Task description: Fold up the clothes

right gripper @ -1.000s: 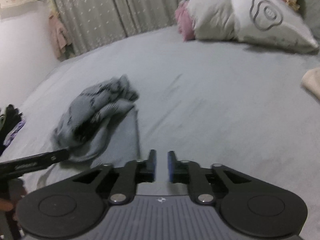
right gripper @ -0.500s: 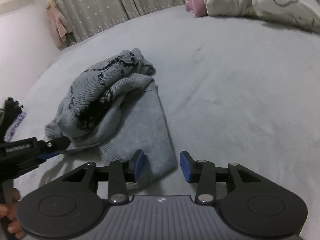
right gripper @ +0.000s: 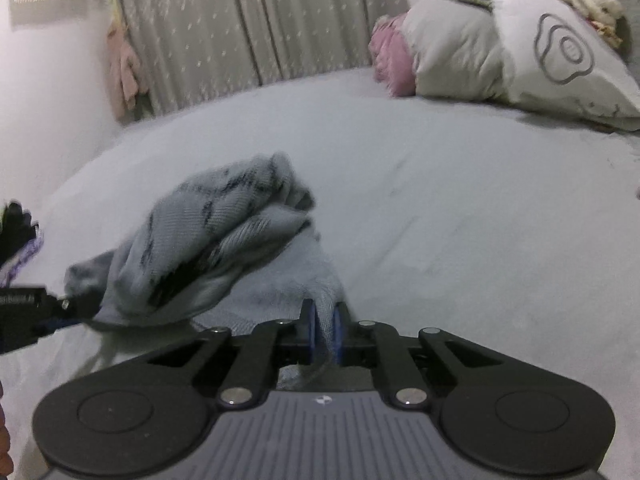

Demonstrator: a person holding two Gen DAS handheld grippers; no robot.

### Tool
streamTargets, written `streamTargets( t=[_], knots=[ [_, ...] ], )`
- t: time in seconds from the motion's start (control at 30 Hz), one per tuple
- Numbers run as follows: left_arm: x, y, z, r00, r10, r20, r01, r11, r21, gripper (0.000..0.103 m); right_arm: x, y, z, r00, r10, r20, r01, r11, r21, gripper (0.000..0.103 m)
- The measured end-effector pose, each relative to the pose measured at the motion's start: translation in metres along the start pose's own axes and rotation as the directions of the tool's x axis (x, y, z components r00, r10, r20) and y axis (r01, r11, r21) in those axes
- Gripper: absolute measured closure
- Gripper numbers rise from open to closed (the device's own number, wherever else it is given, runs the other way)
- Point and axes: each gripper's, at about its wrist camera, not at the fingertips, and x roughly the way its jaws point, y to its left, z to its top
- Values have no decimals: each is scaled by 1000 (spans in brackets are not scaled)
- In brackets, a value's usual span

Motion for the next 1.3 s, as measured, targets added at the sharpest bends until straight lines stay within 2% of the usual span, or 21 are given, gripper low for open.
streamTargets(
  t=[0.2,0.37,0.53,0.6,0.7,0.77,0.8,0.87,0.97,1.07,1.13,1.2,1.27,1.3],
  knots=[
    [-9,8,8,996,86,21,-87,996,10,92,-7,-28,5,998,-57,25,57,998,30,99],
    [-13,20,12,986,162,30,-161,987,-20,94,-12,-42,8,997,-74,34,72,997,40,99],
    [-17,25,13,988,151,20,-151,989,-4,93,-15,-39,12,996,-72,45,72,997,19,99],
    [-20,25,12,991,134,17,-134,991,11,92,-13,-37,11,998,-55,23,55,998,18,99],
    [-20,28,10,998,56,-13,-56,998,33,80,-7,-33,11,1000,-26,-10,26,999,19,98],
    [-20,29,9,999,42,-21,-41,999,30,66,-6,-29,9,1000,-19,-14,19,1000,5,92],
    [-19,31,9,999,32,-31,-32,999,25,63,-6,-26,8,1000,-25,-15,24,1000,-10,89],
    [-16,35,8,999,14,-49,-13,1000,15,58,-6,-21,5,1000,-27,-11,26,999,-28,72],
    [-10,39,6,996,-16,-86,14,1000,-22,50,-6,-14,3,1000,0,-17,-1,999,-43,66],
    [-4,34,3,995,-13,-95,12,1000,-7,43,-5,-6,-1,999,43,-25,-44,997,-63,63],
    [-1,30,0,995,-7,-97,8,1000,7,42,-4,4,-6,997,73,-31,-75,993,-93,63],
    [2,26,-2,996,5,-94,-3,1000,20,49,-4,15,-10,993,108,-37,-112,986,-126,62],
    [3,22,-4,995,24,-92,-20,999,47,89,-3,27,-15,989,143,-50,-149,975,-163,61],
    [3,20,-5,995,29,-95,-24,998,57,89,-3,30,-16,988,148,-53,-155,973,-172,61]
  ],
)
